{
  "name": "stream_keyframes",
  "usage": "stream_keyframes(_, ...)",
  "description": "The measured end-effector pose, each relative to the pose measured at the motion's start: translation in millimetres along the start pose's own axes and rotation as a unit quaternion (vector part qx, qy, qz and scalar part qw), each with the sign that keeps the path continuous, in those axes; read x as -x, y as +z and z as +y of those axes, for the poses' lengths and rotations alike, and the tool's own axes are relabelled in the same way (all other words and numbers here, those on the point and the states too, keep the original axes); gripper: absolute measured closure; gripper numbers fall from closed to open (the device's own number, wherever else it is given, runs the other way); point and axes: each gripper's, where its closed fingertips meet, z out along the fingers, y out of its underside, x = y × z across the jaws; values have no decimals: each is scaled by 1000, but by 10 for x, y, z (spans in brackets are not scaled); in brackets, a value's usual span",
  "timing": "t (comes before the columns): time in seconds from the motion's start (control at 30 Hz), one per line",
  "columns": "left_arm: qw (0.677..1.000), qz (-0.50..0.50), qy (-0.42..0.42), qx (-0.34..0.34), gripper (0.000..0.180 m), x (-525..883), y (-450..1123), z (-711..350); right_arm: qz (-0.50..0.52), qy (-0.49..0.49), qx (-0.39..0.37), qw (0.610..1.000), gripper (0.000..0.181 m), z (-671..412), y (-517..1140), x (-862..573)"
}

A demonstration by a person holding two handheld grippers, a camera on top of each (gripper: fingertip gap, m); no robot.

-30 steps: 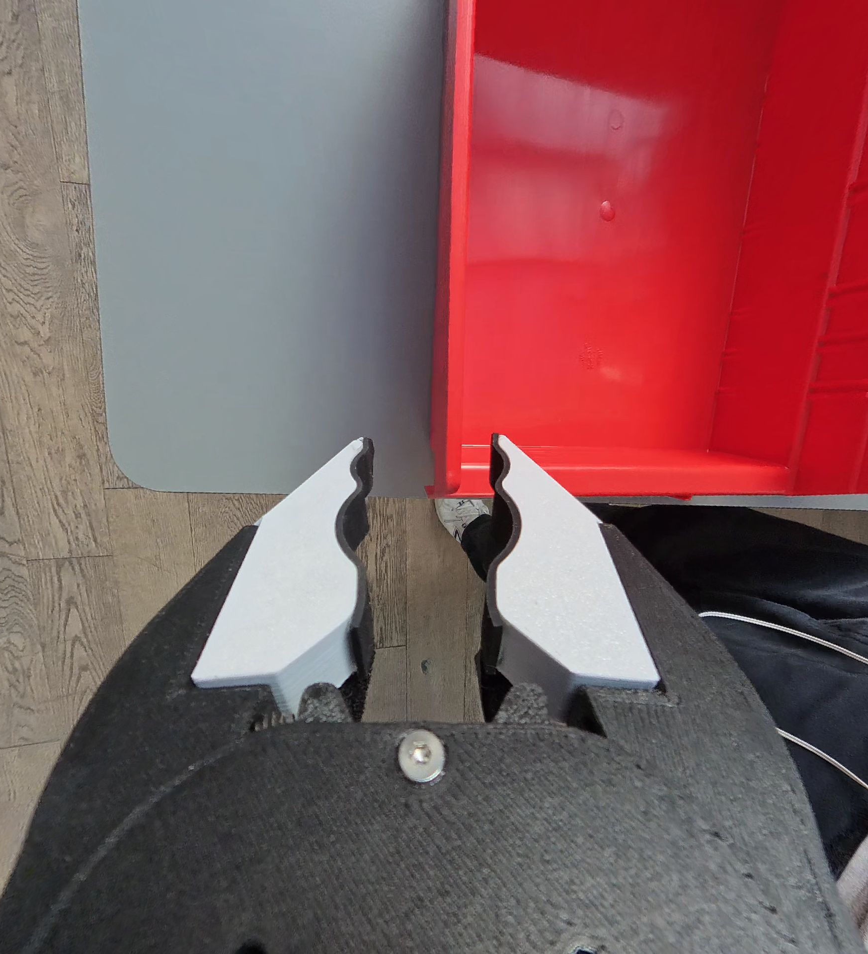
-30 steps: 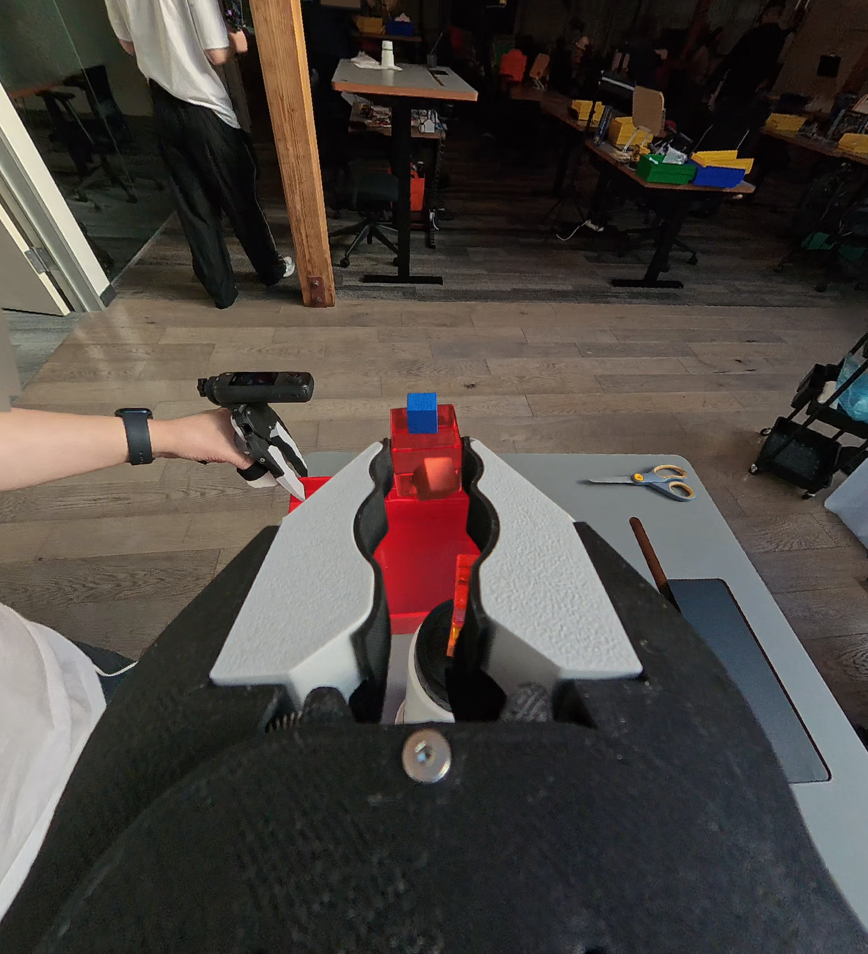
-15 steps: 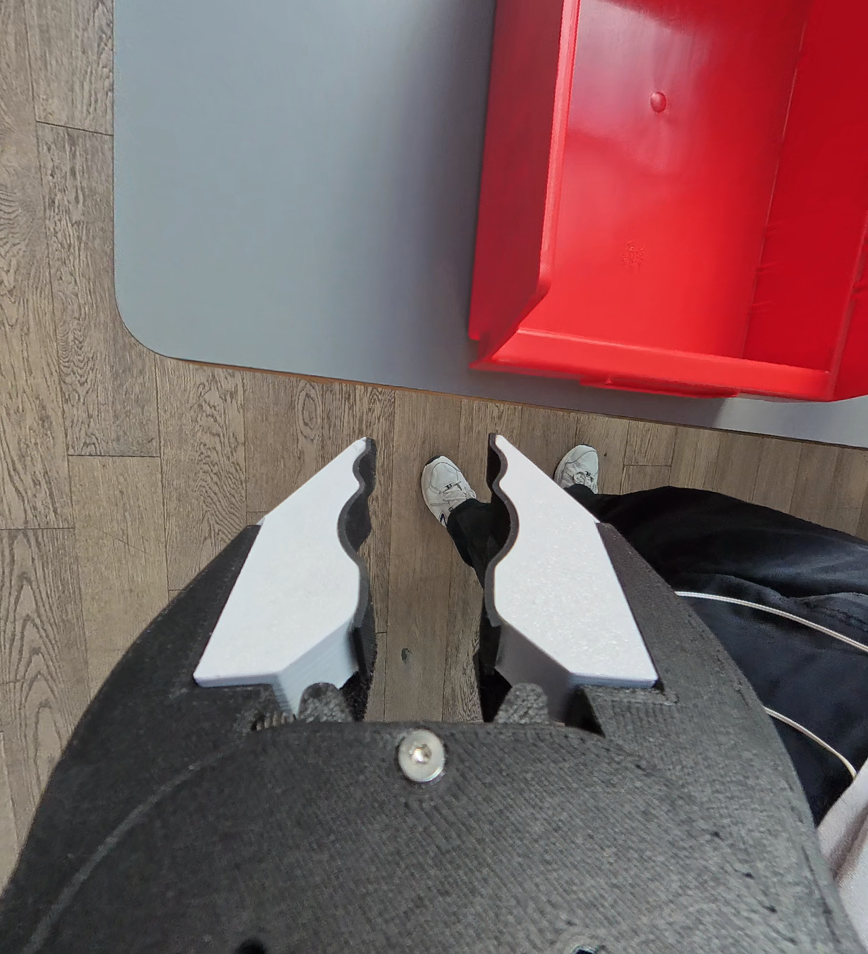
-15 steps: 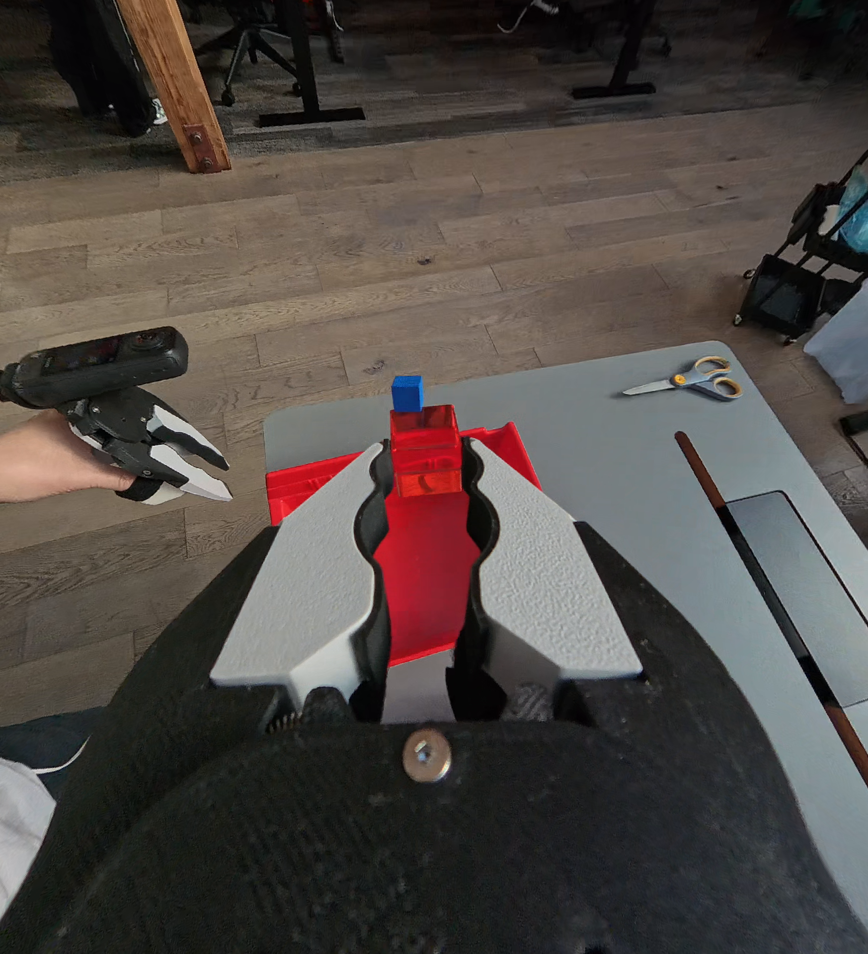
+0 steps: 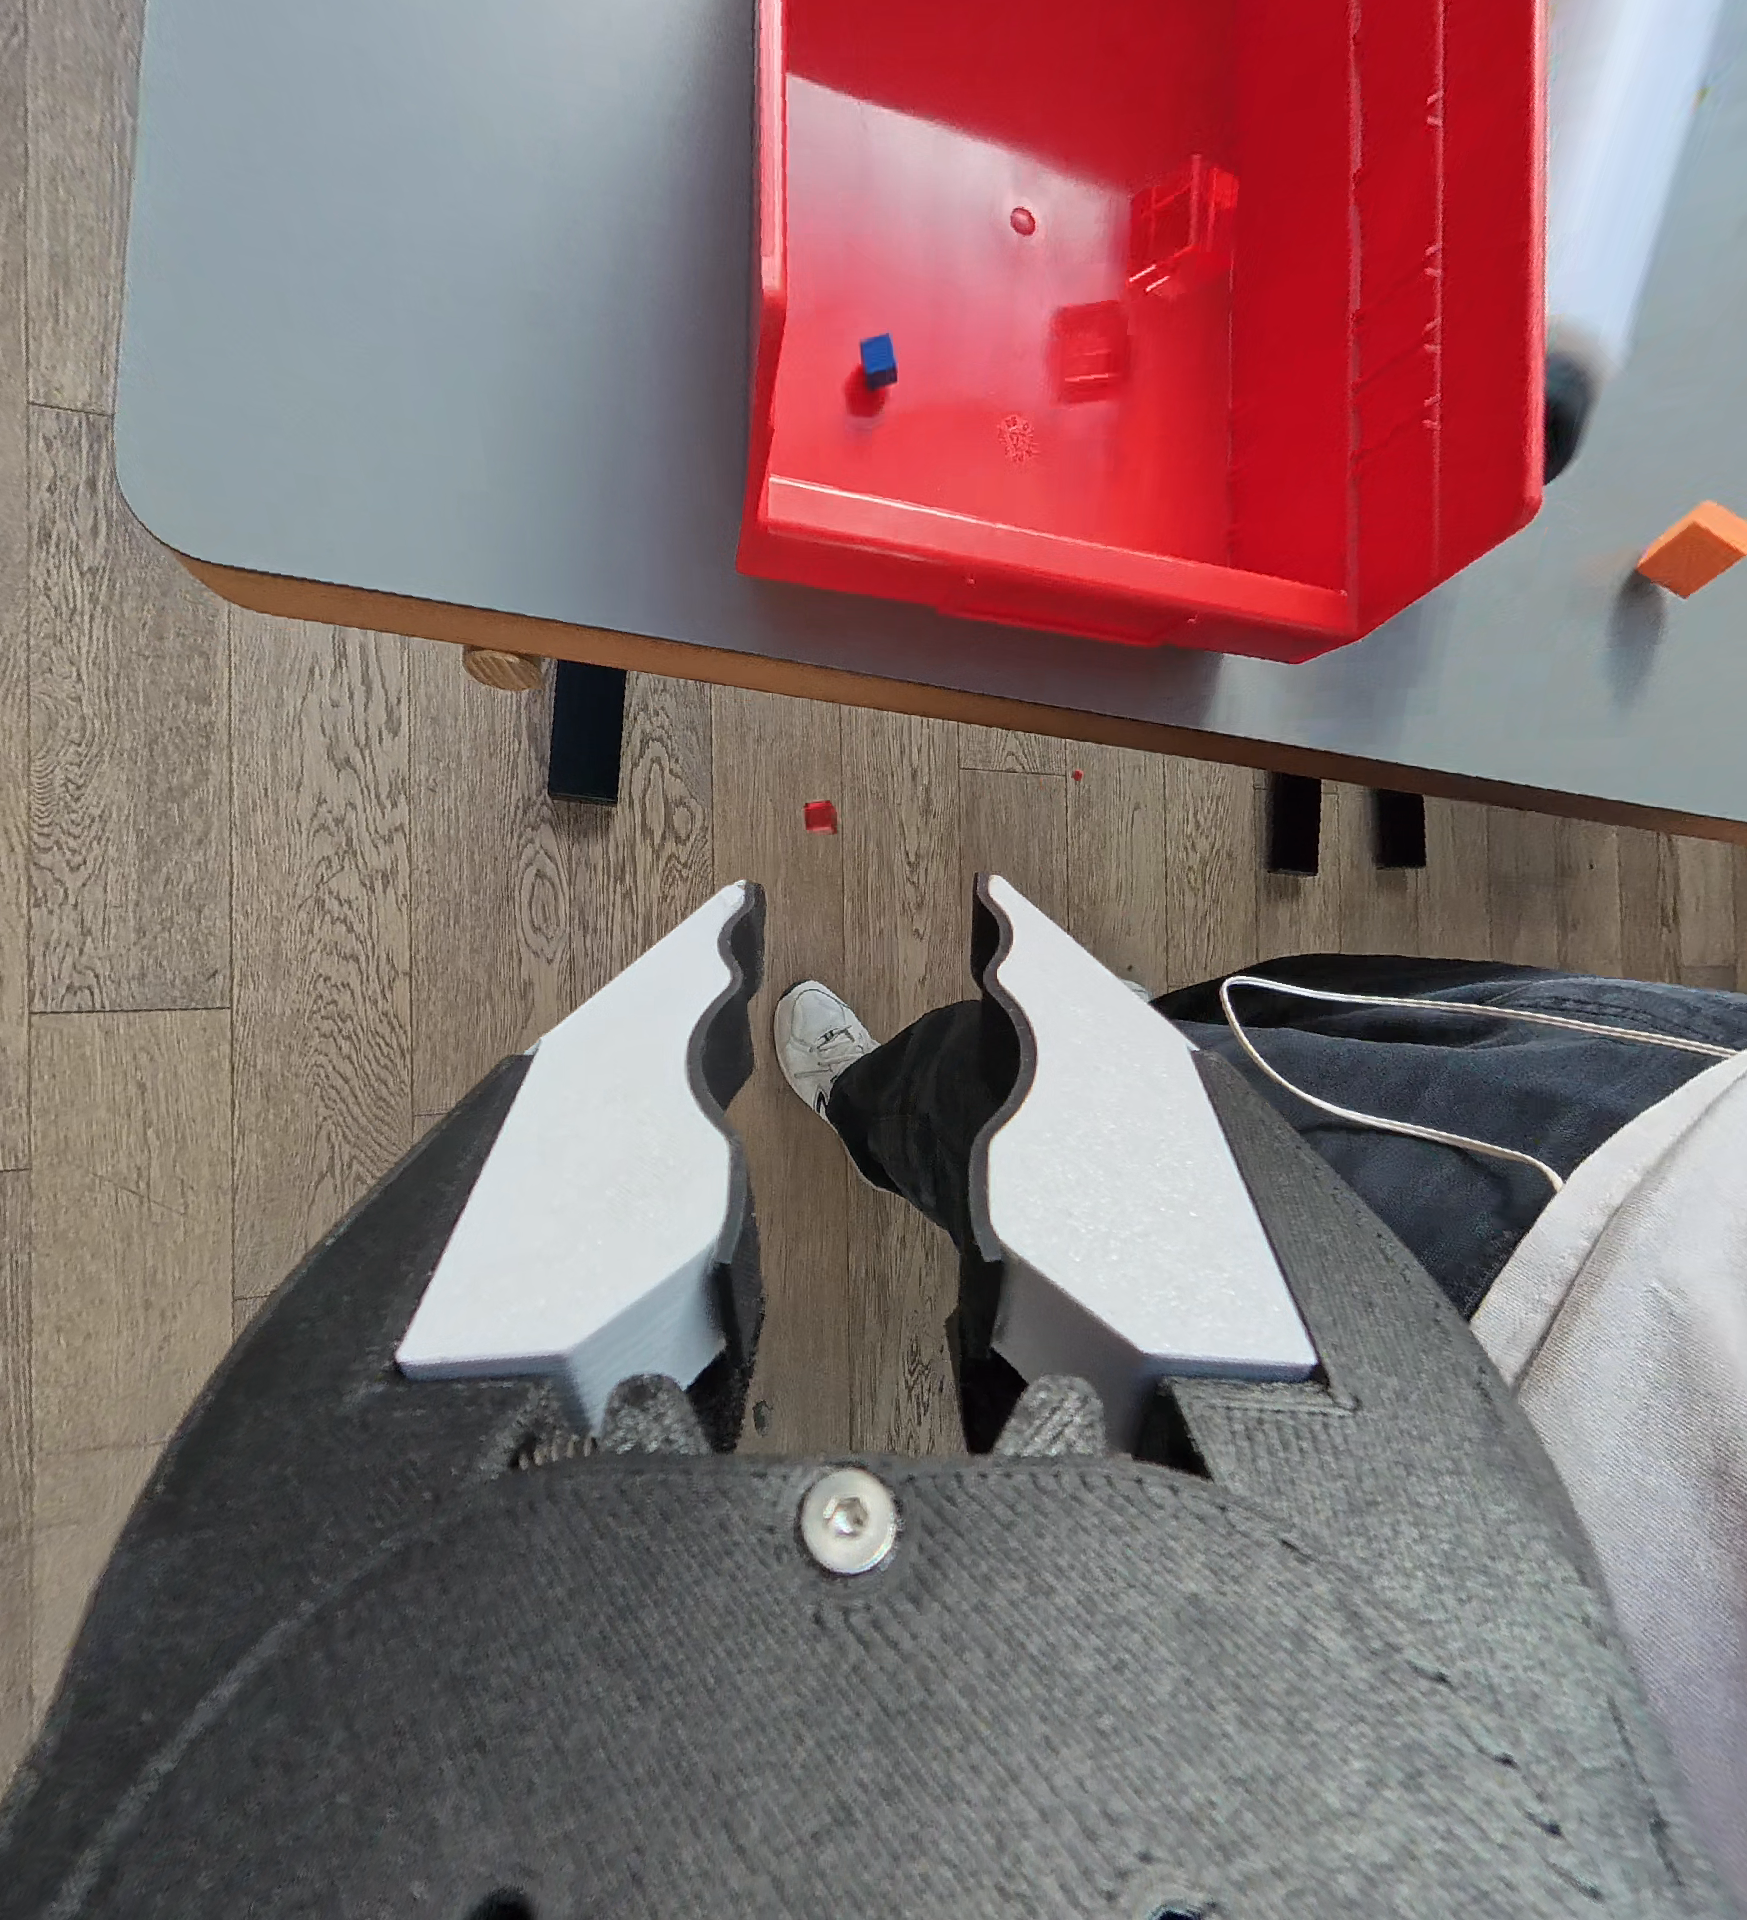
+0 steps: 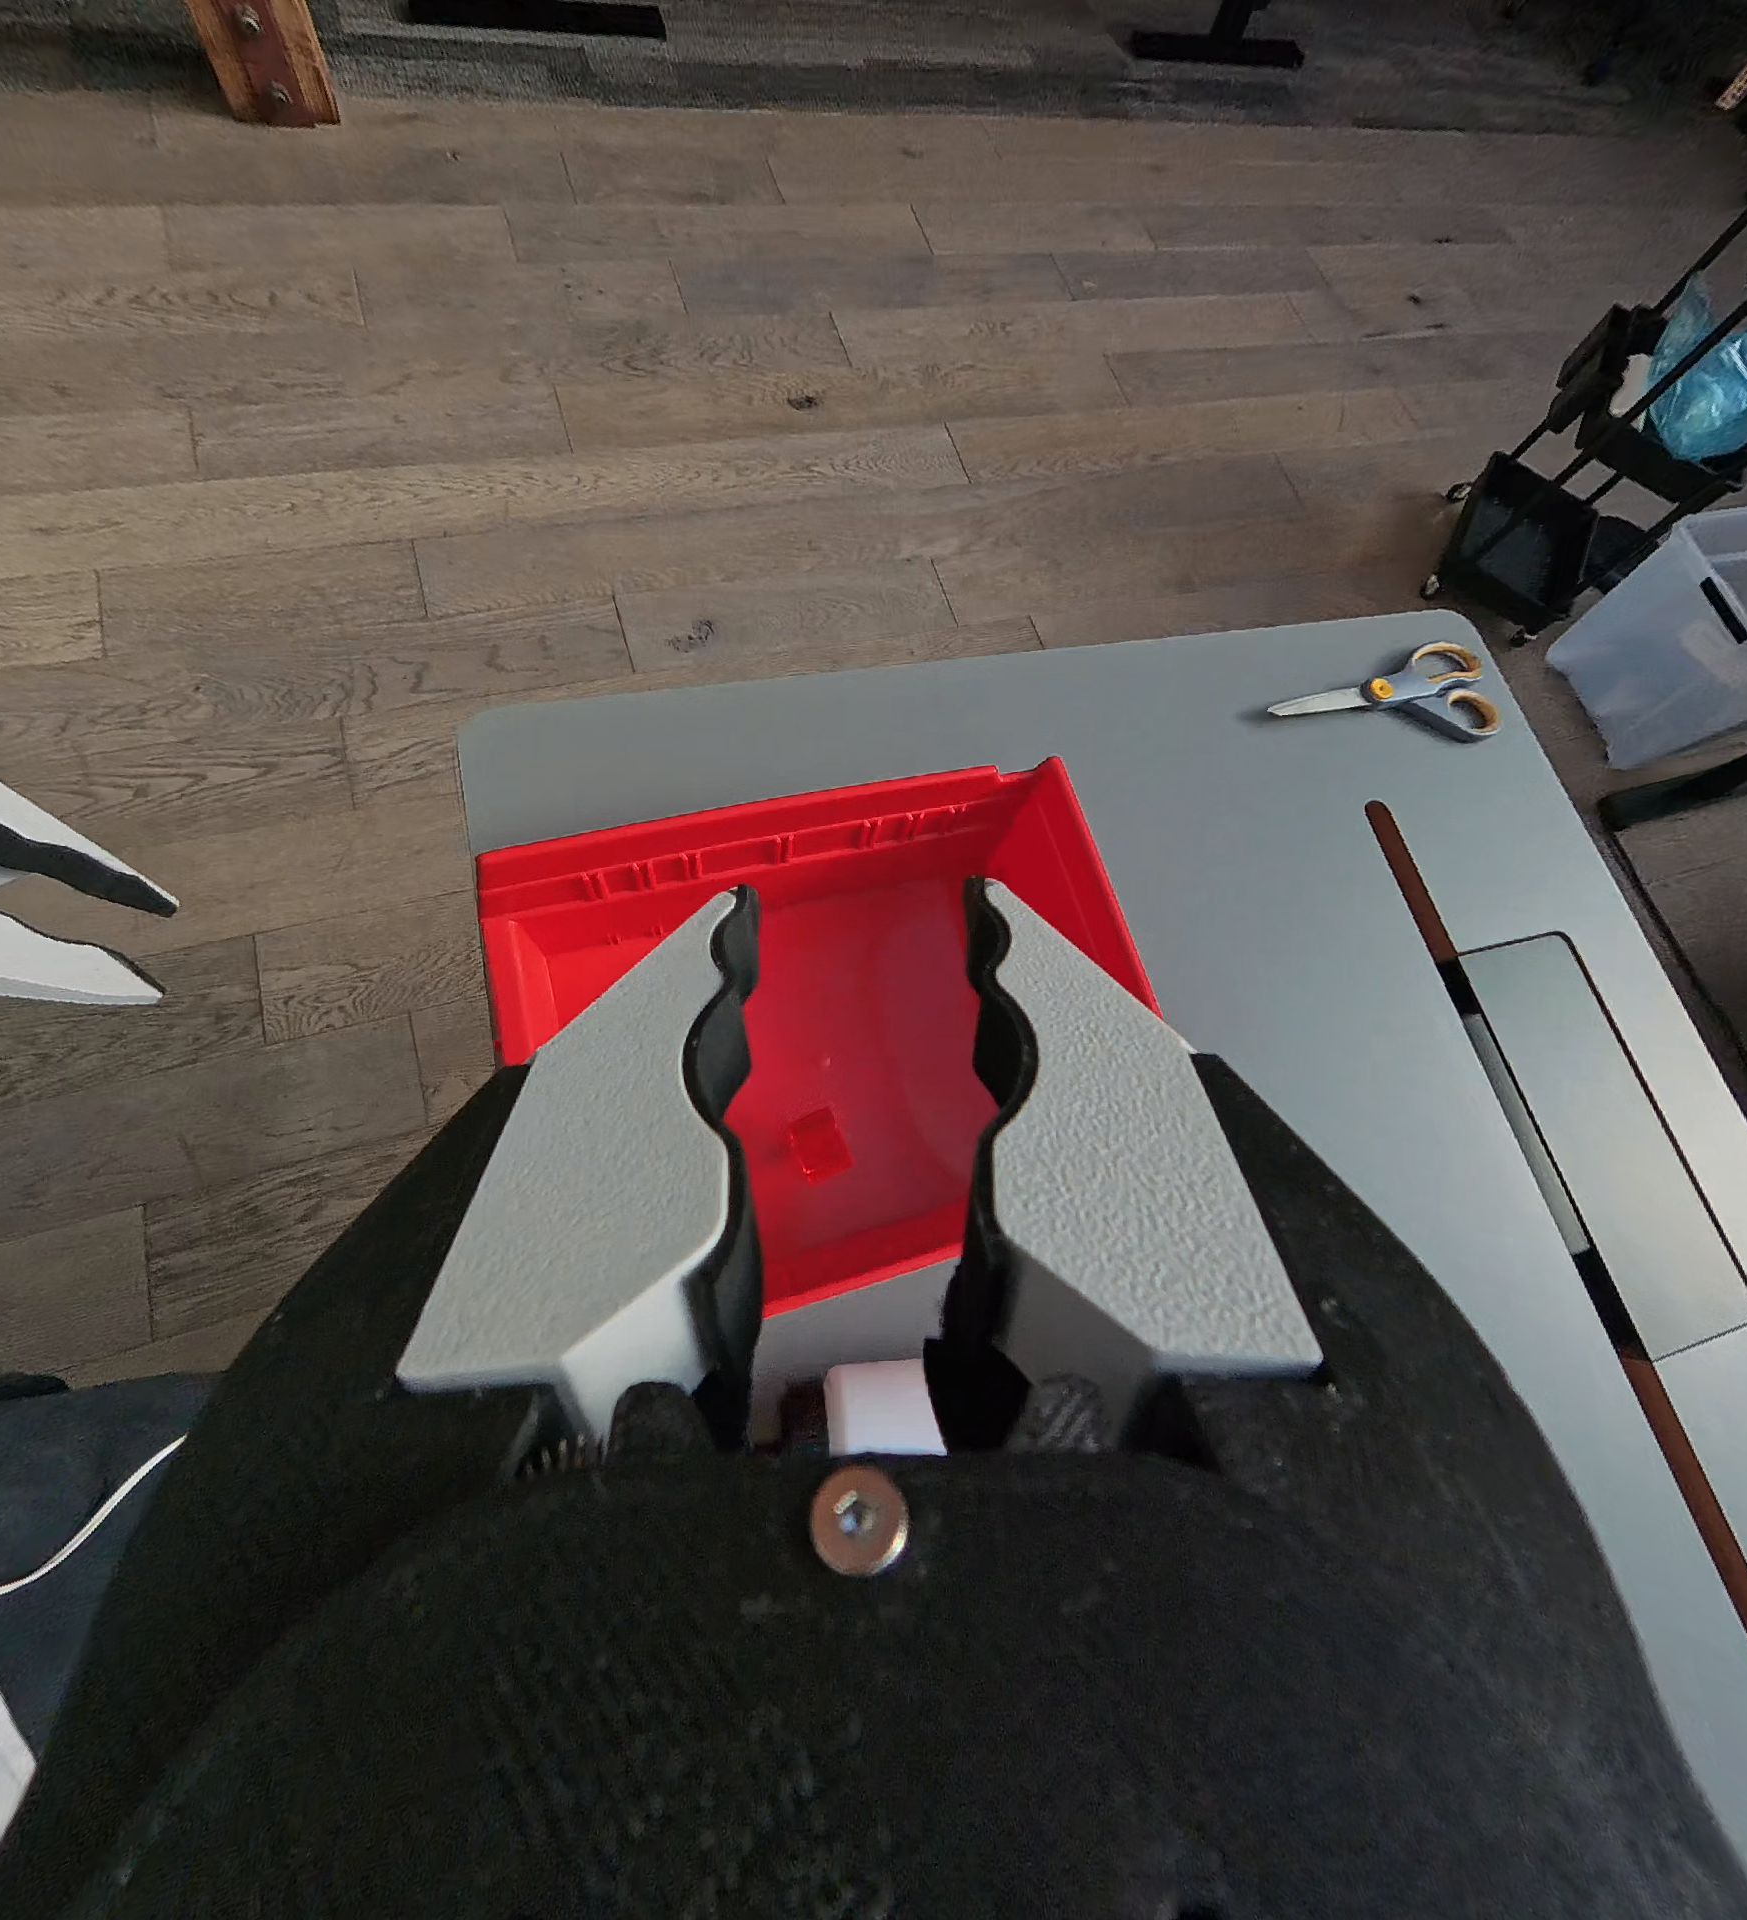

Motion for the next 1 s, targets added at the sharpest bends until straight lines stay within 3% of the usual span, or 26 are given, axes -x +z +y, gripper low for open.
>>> stream_keyframes(0.17,999,-16,-37,4,137,-126,-103,309,30,-33,35,998,144,624,-597,-101)
stream_keyframes(0.3,996,-36,-80,-32,141,-419,-315,609,51,9,45,998,144,1615,-1066,-215)
stream_keyframes(0.37,993,-55,-97,-23,139,-589,-374,934,34,50,61,996,135,2208,-1183,-238)
stream_keyframes(0.53,986,-67,-149,24,140,-1134,-444,1877,25,137,61,988,136,3173,-1459,-332)
stream_keyframes(0.67,984,-71,-158,31,140,-1337,-439,2313,35,88,20,995,135,3286,-1864,-134)
stream_keyframes(0.83,986,-89,-143,-4,140,-1149,-614,2479,44,-15,27,999,128,3176,-2193,33)
stream_keyframes(1.0,988,-145,-50,-15,140,-460,-1422,2590,100,-135,24,985,129,2565,-2464,-30)
